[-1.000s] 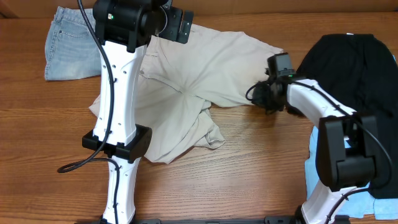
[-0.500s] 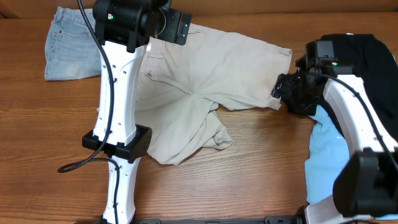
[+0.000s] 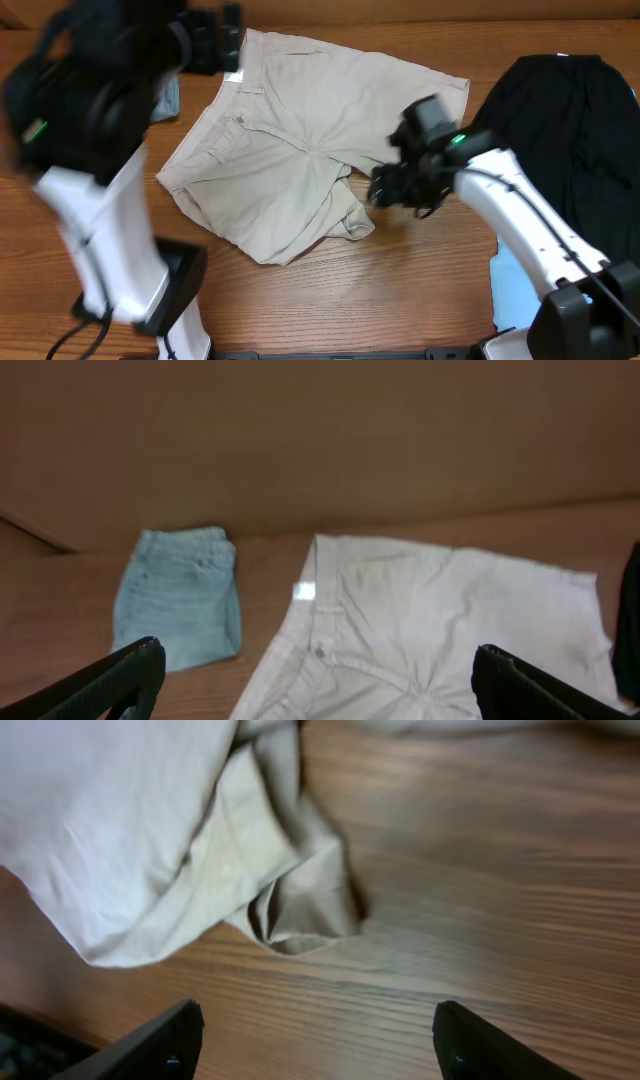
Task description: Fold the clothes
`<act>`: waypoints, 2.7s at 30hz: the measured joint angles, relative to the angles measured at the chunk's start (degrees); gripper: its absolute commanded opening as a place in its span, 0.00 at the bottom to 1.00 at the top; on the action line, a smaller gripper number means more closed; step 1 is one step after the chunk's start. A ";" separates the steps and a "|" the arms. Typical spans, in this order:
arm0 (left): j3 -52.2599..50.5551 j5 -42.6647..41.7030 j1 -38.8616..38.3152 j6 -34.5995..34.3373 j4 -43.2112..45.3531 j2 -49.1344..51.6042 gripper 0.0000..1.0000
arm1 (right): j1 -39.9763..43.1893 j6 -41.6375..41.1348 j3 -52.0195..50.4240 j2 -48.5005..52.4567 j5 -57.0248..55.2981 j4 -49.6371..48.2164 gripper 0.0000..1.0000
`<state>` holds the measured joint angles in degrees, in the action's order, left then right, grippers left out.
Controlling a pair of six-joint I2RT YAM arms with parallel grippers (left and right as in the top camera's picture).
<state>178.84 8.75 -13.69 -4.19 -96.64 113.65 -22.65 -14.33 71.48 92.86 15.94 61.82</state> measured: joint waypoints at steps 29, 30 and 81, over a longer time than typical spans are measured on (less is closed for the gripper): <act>-33.03 0.37 4.94 -3.89 2.54 -2.25 1.00 | -9.20 -6.71 -20.83 0.85 -8.70 -26.82 0.54; -33.22 0.37 4.94 -3.89 2.62 -2.25 1.00 | -9.20 -6.67 -20.83 1.22 -8.70 -27.06 0.54; -36.00 2.69 8.59 -2.73 4.02 -1.88 1.00 | 29.92 4.44 2.49 -5.14 1.64 3.80 0.76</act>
<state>142.85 11.44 -5.10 -6.92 -92.62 111.77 7.27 -9.89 73.97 87.72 17.58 65.63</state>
